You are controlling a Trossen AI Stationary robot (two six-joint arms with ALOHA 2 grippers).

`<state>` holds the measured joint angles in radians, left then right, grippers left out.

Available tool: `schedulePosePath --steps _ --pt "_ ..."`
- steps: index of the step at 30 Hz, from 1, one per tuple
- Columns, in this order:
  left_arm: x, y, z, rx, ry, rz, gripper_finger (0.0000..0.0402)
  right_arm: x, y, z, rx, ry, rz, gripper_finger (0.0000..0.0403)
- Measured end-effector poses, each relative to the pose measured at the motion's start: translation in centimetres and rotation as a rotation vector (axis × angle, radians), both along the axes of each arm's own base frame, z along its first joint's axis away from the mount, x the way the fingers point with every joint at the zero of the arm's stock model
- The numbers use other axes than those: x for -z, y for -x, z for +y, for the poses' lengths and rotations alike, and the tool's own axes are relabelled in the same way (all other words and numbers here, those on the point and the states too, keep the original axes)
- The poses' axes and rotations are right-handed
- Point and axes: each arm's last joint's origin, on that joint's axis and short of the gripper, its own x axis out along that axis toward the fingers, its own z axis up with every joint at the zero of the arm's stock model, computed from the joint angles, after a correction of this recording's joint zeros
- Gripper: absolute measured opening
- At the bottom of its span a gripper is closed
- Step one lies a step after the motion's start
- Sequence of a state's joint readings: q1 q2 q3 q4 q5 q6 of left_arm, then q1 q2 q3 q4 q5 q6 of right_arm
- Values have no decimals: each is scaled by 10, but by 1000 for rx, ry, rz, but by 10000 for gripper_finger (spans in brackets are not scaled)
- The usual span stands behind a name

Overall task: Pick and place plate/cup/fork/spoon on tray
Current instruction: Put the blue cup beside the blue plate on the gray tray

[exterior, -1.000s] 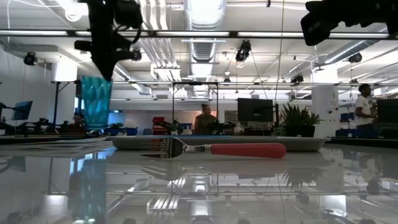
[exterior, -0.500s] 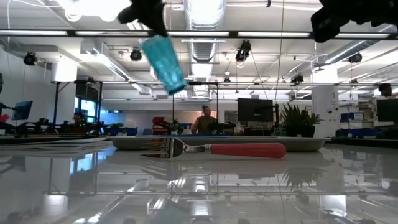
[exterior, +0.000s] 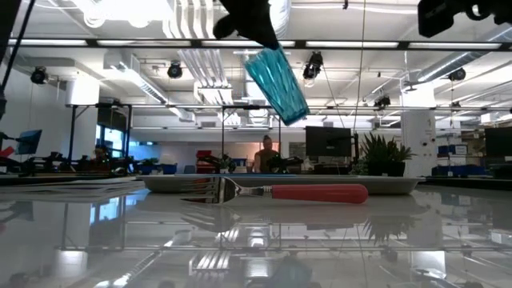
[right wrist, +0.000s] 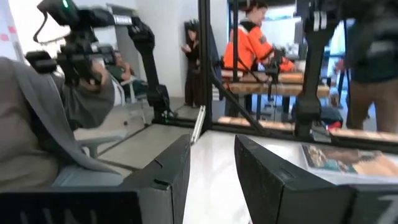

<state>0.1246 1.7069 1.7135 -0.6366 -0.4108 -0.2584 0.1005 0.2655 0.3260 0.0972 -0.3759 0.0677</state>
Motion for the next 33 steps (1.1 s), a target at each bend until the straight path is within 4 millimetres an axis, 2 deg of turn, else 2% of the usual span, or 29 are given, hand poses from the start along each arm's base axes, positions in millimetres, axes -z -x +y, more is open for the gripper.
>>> schedulePosePath --steps 6,11,17,23,33 --pt "27 -27 10 4 -1 -11 0 -1 2 0 -3 -1 -11 114" --pt "59 -50 21 14 6 30 0 1 1 0 1 -2 9 114" --pt "87 -66 32 13 25 55 0 1 1 0 1 -1 10 114" --pt "94 -73 40 -1 20 24 0 1 1 0 1 -2 9 114" --pt "98 -69 57 -54 36 4 0 1 1 0 0 -9 13 114"
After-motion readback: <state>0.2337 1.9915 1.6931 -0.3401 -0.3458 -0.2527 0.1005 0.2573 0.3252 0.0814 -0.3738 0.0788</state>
